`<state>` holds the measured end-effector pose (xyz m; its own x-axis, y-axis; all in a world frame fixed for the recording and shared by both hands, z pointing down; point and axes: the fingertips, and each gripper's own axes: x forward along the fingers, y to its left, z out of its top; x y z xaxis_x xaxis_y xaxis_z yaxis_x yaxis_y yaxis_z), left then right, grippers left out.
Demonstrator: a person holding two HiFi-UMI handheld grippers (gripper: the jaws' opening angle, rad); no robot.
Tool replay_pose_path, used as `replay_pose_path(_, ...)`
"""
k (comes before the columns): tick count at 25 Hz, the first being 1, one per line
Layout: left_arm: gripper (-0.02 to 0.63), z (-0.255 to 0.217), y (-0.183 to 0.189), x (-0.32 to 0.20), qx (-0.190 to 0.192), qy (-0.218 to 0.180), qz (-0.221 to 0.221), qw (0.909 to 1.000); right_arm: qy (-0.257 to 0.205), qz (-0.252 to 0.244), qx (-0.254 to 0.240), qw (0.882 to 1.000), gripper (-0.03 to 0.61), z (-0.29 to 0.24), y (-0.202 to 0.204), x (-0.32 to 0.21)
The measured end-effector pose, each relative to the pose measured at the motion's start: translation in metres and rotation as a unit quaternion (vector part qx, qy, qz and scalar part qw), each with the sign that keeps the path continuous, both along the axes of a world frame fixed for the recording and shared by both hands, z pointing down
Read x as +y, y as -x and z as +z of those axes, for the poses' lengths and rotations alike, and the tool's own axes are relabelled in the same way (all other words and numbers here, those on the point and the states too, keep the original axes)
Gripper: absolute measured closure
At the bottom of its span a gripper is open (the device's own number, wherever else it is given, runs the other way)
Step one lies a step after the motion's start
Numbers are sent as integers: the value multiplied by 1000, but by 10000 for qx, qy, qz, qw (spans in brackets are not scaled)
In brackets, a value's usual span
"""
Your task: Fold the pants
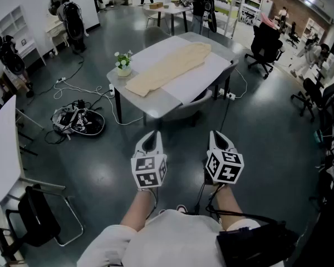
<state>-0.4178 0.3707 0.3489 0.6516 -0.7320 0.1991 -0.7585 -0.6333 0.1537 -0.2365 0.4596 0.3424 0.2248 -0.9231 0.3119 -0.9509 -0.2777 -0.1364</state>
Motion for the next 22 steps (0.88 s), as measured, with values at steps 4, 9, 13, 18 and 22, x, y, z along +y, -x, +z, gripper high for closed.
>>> replay_pose_path(4,609,2,4,3,-59,-22,-4,10000,29,-26,39,10000,588,0,5,1)
replay_pose_path(9,609,4,6,3,-65,-5,9,10000,58,-57,21,10000,588,3,8,1)
replay_pose_path(13,609,6,8,3,-83,-14,31,10000,55,-38,-41,10000,586,6,9,3)
replay_pose_path(18,609,18,0,-1,-152,119,130,9997,250,142,-158,9995,586,21,-3,7)
replay_pose_path(22,609,20,-16,-6,-233,77,287,9993,341,315,-245,9986,586,28,-22,8)
